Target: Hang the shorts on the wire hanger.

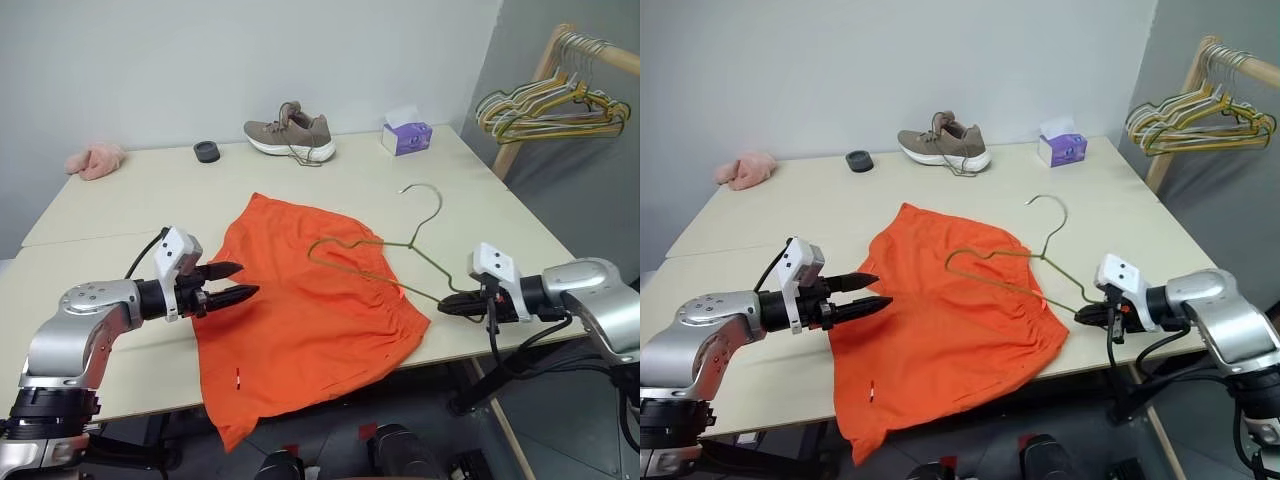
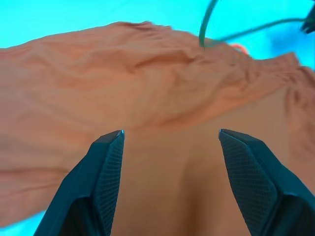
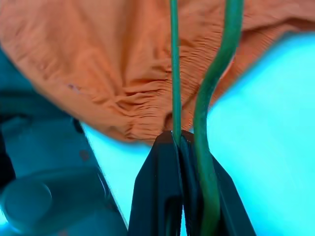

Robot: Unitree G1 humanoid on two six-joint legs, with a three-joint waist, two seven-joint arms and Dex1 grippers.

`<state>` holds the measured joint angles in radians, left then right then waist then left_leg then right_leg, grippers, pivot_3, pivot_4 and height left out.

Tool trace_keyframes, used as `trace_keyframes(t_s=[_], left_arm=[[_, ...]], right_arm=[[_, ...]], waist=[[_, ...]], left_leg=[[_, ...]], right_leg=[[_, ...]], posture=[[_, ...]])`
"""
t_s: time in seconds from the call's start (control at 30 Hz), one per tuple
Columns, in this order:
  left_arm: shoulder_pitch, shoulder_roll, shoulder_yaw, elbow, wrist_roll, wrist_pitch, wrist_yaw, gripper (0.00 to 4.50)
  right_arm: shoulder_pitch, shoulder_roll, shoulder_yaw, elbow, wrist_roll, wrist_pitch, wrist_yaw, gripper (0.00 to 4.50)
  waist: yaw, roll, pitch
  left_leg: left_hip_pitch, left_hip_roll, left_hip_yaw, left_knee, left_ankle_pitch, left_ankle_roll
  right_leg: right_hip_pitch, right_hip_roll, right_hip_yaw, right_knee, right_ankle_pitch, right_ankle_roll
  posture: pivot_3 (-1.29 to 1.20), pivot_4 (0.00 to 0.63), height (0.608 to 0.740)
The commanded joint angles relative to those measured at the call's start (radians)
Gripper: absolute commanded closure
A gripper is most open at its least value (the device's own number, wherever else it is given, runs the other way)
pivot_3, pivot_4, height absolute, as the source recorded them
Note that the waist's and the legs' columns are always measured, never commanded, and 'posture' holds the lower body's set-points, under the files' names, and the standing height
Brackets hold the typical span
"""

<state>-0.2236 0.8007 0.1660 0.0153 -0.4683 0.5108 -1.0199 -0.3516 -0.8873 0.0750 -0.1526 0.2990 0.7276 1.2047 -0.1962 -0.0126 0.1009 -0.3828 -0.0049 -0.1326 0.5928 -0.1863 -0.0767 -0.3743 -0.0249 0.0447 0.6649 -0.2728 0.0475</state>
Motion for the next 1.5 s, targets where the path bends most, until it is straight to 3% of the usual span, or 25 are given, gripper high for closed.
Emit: trace_keyframes(t_s=[0.03,0.13,0.2,0.23,0.67,0.93,1.5], left_arm=[[0.005,-0.013,0.036,0.045,0.023,-0.037,0.046,1.27],[0.047,-0.010,0.023,0.015,0.009,-0.030,0.018,0.73],[0.074,-0.007,0.008,-0.011,0.012,-0.039,0.002,0.12],[0.084,-0.008,-0.002,-0.022,0.020,-0.050,-0.002,0.05],[0.122,-0.015,-0.059,-0.132,0.069,-0.163,-0.035,0.05],[0.153,-0.016,-0.068,-0.165,0.084,-0.191,-0.037,0.05],[0.178,-0.029,-0.085,-0.168,0.117,-0.233,-0.027,0.05]], right_arm=[[0.042,-0.027,-0.106,-0.024,0.051,0.094,-0.058,4.50],[0.103,-0.042,-0.168,-0.034,0.082,0.148,-0.090,4.50],[0.135,-0.048,-0.195,-0.043,0.100,0.179,-0.105,4.50],[0.150,-0.051,-0.204,-0.048,0.110,0.196,-0.113,4.50],[0.175,-0.042,-0.116,-0.063,0.195,0.357,-0.154,4.50],[0.129,-0.036,-0.169,-0.002,0.260,0.428,-0.186,4.50],[0.111,-0.062,-0.153,0.022,0.336,0.574,-0.185,4.50]], waist=[[0.000,0.000,0.000],[0.000,0.000,0.000],[-0.002,0.000,0.001],[-0.002,0.000,0.001],[-0.009,0.000,0.003],[0.000,-0.001,0.005],[0.001,0.000,0.006]], left_leg=[[0.000,0.000,0.000,0.000,0.000,0.000],[-0.001,0.000,0.000,0.000,0.000,0.000],[-0.001,0.000,0.001,0.000,-0.001,0.000],[-0.001,0.000,0.001,0.000,-0.001,0.000],[-0.001,0.000,0.002,0.000,-0.002,-0.001],[-0.001,0.001,0.002,0.000,-0.002,-0.001],[-0.003,0.001,0.002,0.000,-0.002,-0.001]], right_leg=[[0.000,0.000,0.000,0.000,0.000,0.000],[-0.001,0.000,0.000,0.000,0.000,0.000],[-0.001,0.000,0.001,0.000,0.000,0.000],[-0.002,0.000,0.001,0.000,0.000,-0.001],[-0.002,-0.001,0.001,-0.001,-0.001,-0.001],[-0.002,-0.001,0.001,-0.001,-0.001,-0.002],[-0.004,0.000,0.001,-0.001,-0.001,-0.002]], posture=[[-0.21,0.051,0.740],[-0.22,0.055,0.740],[-0.23,0.058,0.740],[-0.23,0.061,0.740],[-0.21,0.062,0.740],[-0.20,0.063,0.740],[-0.18,0.053,0.740]])
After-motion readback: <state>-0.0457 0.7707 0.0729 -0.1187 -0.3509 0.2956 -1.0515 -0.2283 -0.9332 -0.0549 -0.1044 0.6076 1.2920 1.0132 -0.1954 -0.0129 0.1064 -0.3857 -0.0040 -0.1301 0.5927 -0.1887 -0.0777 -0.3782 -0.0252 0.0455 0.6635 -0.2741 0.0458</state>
